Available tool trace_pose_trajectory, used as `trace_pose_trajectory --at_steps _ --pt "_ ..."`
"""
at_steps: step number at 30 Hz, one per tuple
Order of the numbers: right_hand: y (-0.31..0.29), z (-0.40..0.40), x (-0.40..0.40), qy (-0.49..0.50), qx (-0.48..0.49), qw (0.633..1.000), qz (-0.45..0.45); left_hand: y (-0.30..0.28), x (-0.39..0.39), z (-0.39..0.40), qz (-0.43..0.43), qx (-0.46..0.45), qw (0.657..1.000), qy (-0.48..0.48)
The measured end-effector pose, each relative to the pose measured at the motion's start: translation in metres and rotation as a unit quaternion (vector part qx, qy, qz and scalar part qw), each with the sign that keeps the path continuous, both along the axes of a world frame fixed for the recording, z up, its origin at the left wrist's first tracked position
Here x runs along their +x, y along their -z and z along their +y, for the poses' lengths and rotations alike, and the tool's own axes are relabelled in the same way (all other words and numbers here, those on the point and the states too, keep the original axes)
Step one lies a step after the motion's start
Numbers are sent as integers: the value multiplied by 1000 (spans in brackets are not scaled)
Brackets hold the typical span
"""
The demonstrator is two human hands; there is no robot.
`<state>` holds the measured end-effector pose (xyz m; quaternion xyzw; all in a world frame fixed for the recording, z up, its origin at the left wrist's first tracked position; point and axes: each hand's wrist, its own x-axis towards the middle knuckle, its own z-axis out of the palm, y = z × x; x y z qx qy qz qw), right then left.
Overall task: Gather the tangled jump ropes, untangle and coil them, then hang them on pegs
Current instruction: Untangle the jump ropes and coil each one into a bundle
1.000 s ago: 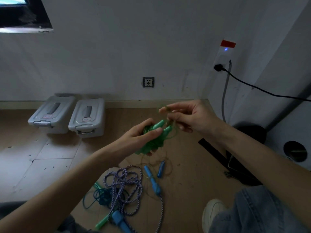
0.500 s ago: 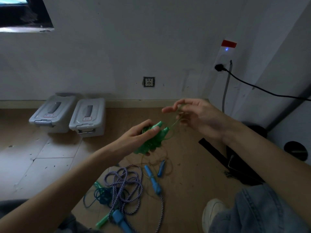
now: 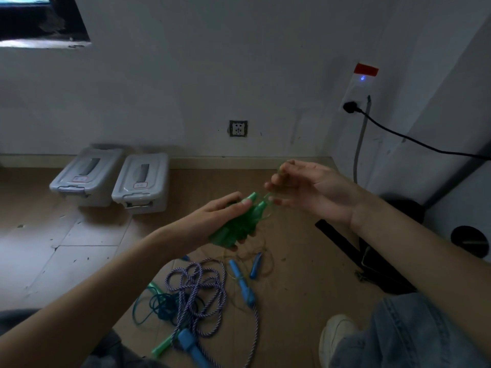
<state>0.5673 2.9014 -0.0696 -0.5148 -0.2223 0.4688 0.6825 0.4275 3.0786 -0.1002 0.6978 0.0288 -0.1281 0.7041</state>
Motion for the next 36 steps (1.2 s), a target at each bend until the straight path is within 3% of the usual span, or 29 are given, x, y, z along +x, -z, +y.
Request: trace_pose_trajectory --at_steps 6,10,12,14,19,29,33,36 --pt "14 13 -15 -55 -128 963 -230 -3 -1 -5 -21 8 1000 -6" --pt "11 8 -18 -130 -167 946 -245 -4 0 -9 -29 100 994 -32" --pt "10 5 -17 -153 -187 922 -302 -3 2 -11 -38 136 989 -36" --pt "7 5 -15 -156 -199 896 -365 -1 2 -12 -56 143 987 -44" --pt "4 3 -13 -164 -194 883 -394 6 2 -18 -133 174 972 -82" --pt "17 1 -13 -124 -184 947 -230 11 7 -16 -161 236 957 -55" --pt "17 1 -12 -85 -149 979 -114 13 8 -18 -187 261 946 -46" --pt "22 0 -10 -90 -168 971 -148 13 8 -16 -197 285 936 -51"
